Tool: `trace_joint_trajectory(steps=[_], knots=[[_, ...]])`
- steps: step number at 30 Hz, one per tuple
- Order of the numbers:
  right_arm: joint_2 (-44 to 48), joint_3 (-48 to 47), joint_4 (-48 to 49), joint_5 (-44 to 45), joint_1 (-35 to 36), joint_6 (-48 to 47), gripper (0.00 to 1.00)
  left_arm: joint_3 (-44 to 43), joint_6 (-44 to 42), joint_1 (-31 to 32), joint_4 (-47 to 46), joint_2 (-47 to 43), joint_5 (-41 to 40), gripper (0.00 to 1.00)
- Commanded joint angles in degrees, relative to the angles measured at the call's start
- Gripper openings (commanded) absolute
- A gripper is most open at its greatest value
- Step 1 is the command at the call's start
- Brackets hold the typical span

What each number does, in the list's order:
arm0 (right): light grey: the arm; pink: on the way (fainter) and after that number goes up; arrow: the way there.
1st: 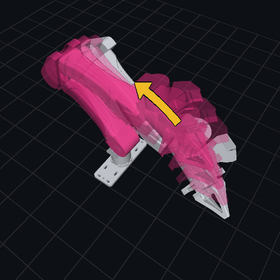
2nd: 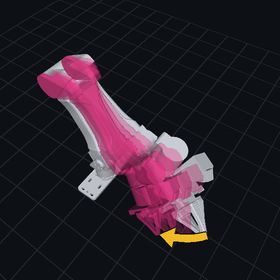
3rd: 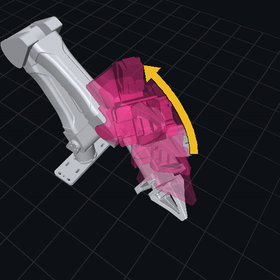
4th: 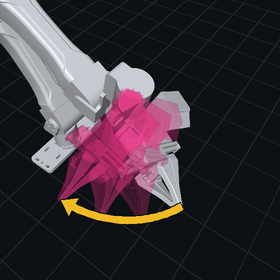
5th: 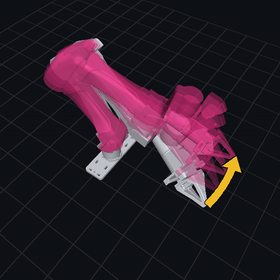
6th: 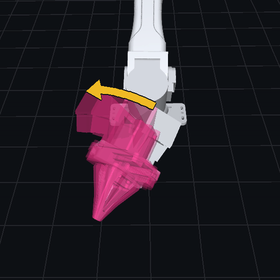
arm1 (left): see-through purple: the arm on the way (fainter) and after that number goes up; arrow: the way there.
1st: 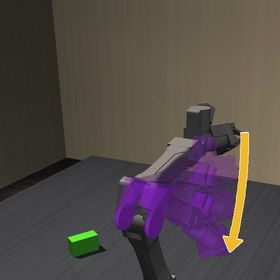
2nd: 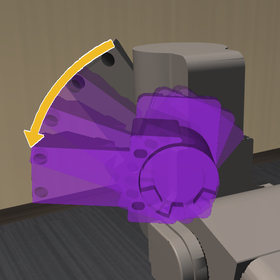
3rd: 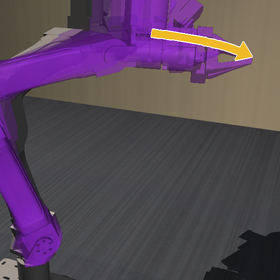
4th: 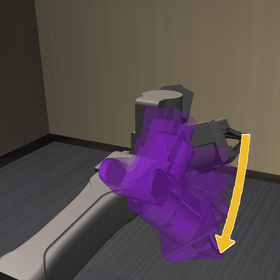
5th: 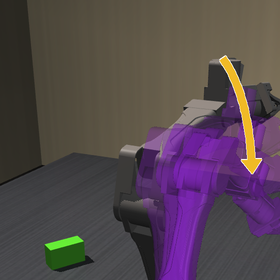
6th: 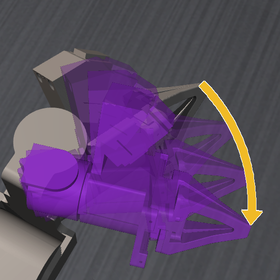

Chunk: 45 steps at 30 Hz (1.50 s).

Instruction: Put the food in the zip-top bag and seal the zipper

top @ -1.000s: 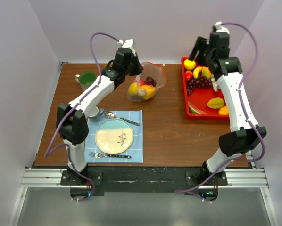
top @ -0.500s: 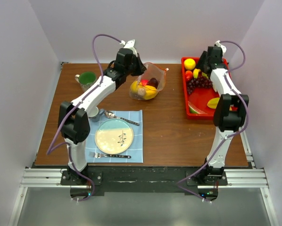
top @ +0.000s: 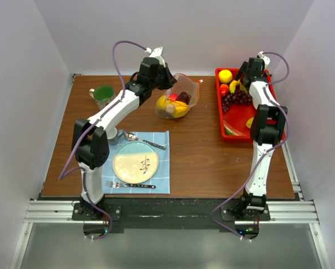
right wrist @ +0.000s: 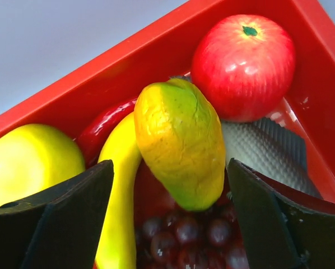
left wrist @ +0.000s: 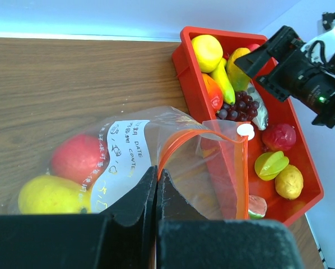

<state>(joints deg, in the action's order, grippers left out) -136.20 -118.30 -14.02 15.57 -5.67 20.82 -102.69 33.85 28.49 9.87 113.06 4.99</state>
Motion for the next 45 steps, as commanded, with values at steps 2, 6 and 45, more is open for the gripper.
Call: trace_joint_trajectory(steps=[2, 6, 45], knots=[[-3.01, -6.93, 0.57, 2.35, -0.57, -2.80, 0.89, -3.74, -0.45, -0.80, -3.19, 1.20, 1.77, 0.00], [-7.22, -10.98, -1.00, 1.92, -0.74, -4.38, 0.90, -4.00, -0.36, -0.98, -2.84, 1.29, 2.21, 0.00], [46.71, 28.02, -5.67, -16.62, 16.37, 8.79, 0.12, -4.45, 2.45, -1.60, 2.79, 0.50, -0.07, 0.00]])
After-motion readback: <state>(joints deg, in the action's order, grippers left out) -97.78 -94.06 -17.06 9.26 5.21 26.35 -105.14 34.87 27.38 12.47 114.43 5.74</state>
